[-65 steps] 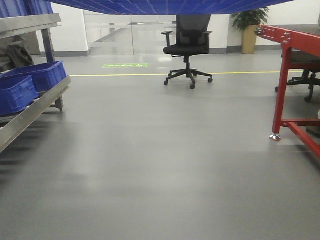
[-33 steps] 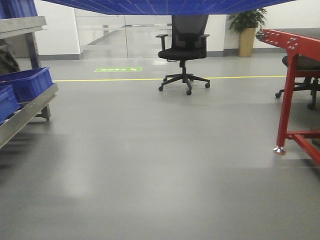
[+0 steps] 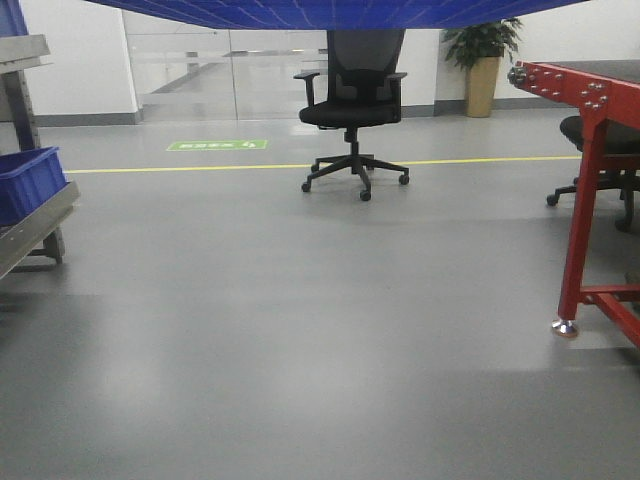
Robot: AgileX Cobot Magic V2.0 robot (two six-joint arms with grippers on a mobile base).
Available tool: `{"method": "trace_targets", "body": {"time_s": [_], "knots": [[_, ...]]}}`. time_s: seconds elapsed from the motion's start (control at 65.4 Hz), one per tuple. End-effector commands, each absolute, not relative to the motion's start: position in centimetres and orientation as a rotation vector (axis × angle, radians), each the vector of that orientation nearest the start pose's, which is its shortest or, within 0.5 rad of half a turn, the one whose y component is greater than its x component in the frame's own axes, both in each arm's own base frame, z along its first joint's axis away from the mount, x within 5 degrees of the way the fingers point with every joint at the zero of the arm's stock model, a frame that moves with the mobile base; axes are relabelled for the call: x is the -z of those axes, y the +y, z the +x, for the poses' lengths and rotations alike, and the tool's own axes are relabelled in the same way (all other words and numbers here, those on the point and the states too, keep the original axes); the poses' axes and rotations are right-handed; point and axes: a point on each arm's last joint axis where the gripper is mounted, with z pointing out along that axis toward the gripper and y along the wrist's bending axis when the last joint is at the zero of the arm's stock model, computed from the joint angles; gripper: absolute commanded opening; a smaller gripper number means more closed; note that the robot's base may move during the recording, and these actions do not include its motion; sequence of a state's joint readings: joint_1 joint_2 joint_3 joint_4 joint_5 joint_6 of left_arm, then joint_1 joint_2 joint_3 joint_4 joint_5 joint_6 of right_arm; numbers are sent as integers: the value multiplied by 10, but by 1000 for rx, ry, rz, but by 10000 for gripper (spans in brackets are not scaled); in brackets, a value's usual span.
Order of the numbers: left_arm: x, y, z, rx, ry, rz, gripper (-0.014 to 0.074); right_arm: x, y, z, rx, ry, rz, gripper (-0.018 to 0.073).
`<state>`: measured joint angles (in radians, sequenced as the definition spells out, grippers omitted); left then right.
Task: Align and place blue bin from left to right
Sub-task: 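Drive across the floor past the black chair carrying the bin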
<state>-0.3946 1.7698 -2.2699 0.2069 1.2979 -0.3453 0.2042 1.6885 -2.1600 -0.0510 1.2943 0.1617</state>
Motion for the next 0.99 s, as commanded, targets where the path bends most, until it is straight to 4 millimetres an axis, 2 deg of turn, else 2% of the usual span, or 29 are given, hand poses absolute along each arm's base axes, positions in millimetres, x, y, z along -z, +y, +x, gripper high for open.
{"method": "trace_targets", "body": {"time_s": [0.0,0.979], "knots": [[-512,-115,332,124,2135,22,-8,-506,60,328,-94,2194,-63,-79],[-513,-111,333,68,2121,13,-8,-506,61,329,-95,2193,-63,-79]]}}
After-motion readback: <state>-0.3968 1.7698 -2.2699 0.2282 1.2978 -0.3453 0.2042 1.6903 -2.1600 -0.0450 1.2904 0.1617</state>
